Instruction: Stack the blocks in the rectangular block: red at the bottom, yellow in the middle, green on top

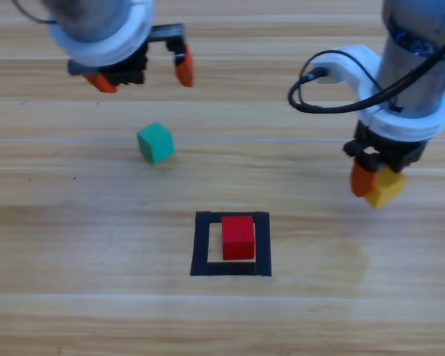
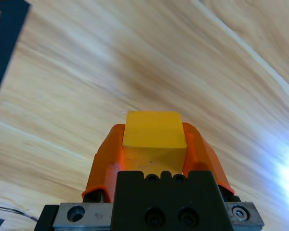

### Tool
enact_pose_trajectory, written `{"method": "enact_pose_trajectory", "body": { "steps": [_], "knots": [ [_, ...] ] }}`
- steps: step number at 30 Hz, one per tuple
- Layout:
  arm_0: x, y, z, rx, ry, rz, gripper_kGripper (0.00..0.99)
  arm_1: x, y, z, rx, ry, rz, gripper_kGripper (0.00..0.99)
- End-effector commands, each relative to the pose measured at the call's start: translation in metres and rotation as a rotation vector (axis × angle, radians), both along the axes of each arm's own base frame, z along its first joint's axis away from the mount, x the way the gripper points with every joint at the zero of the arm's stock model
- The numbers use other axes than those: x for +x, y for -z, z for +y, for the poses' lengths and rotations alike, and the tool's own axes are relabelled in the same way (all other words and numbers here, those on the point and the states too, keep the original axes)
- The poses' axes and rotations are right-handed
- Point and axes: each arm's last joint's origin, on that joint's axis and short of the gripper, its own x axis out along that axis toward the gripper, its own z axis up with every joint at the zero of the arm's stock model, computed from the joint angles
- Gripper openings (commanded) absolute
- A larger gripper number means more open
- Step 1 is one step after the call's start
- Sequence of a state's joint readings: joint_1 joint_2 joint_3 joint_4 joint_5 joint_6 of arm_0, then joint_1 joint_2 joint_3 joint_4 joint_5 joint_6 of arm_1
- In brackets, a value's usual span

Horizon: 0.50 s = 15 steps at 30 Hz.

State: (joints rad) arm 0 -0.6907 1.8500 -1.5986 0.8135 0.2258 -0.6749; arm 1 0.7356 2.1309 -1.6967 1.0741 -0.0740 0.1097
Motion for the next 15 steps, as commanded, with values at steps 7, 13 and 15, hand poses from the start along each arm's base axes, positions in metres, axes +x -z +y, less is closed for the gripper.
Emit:
{"method": "enact_pose_trajectory", "body": {
  "steps": [7,13,15],
  "knots": [
    [0.016,0.02,0.094,0.124,0.102,-0.082,0.99,-0.014,-0.029,0.078,0.124,0.017,0.072,0.15],
    [-0.006,-0.006,0.135,0.054,0.088,-0.119,0.99,-0.039,0.013,0.119,0.057,0.009,0.129,0.15],
    [-0.008,-0.013,0.144,0.033,0.086,-0.117,0.99,-0.05,0.026,0.128,0.025,0.013,0.136,0.15]
  ]
}}
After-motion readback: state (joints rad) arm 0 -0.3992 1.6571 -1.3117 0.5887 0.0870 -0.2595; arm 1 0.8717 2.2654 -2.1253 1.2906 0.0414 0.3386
